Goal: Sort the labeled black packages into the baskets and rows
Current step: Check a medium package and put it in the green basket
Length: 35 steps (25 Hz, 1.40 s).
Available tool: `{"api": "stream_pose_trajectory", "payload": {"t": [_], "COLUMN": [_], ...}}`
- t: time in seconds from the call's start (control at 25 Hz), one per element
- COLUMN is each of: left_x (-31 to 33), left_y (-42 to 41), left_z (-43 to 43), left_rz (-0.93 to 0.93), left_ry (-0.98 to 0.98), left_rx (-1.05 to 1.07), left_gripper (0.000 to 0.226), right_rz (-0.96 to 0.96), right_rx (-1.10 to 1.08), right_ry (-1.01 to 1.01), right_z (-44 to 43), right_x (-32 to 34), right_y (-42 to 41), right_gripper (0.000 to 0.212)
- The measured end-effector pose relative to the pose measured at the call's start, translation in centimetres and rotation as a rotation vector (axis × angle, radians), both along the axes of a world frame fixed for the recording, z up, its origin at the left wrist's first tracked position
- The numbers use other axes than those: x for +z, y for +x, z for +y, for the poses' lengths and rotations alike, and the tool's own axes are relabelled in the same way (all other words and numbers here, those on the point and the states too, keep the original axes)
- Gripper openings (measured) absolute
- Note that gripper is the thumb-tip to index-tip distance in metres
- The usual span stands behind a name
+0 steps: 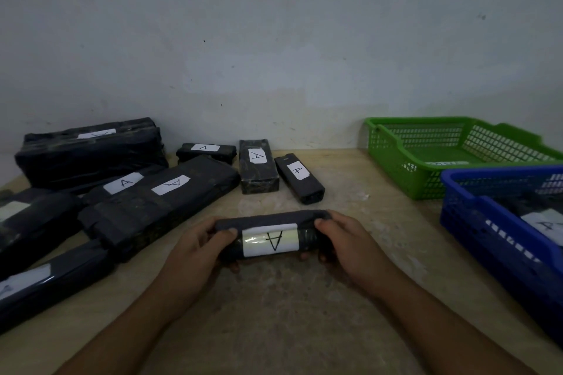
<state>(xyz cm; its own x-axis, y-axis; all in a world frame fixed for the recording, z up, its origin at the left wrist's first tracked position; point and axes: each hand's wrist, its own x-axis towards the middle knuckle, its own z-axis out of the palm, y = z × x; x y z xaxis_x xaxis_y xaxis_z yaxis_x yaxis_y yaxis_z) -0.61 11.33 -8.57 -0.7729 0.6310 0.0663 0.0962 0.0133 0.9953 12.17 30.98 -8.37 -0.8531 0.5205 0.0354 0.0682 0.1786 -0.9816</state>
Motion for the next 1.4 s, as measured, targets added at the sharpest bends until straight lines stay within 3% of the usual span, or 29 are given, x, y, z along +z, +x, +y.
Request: {"api": "stream_pose_trajectory", "payload": {"t": [0.24,0.48,0.6,0.72,0.84,1.08,1.2,1.4], "left_x": [0.6,0.8,0.8,0.6,0.5,0.6,0.9,0.5], "left_y": [0.6,0.8,1.0,0.7,0.6,1.2,1.5,0.7], "left_z": [-0.2,-0.2,0.1,0.2,-0.3,-0.2,0.0,0.1], "left_rz": [0.212,0.133,0.005,-0.019,0.013,0.243,0.191,0.152], "left_ry": [-0.079,-0.003,0.131,0.191,0.243,0.097,0.142,0.191], "left_rx": [-0.044,-0.057,0.029,0.077,-0.015,-0.069,-0.061,0.031], "left_gripper": [0.012,0.019,0.029,0.039,0.055,0.030,0.017,0.013], "right_rz": [0.048,0.211,0.277,0.259,0.218,0.201,0.185,0.125], "right_rx": [-0.016,-0.005,0.080,0.166,0.149,0.073,0.122,0.147], "right_ry": [-0.045,-0.207,-0.336,-0.257,-0.184,-0.149,-0.143,-0.092], "right_z": [0.1,0.1,0.3,0.4,-0.1,-0.3,-0.4,-0.6], "right_x": [-0.2,-0.1,-0.1,-0.2,0.1,0.0,0.0,-0.3], "right_y": [-0.1,0.0,0.1,0.4,0.6,0.4,0.5,0.3], "right_gripper": [0.023,0.020,0.042,0.063,0.047,0.028,0.025,0.026]}}
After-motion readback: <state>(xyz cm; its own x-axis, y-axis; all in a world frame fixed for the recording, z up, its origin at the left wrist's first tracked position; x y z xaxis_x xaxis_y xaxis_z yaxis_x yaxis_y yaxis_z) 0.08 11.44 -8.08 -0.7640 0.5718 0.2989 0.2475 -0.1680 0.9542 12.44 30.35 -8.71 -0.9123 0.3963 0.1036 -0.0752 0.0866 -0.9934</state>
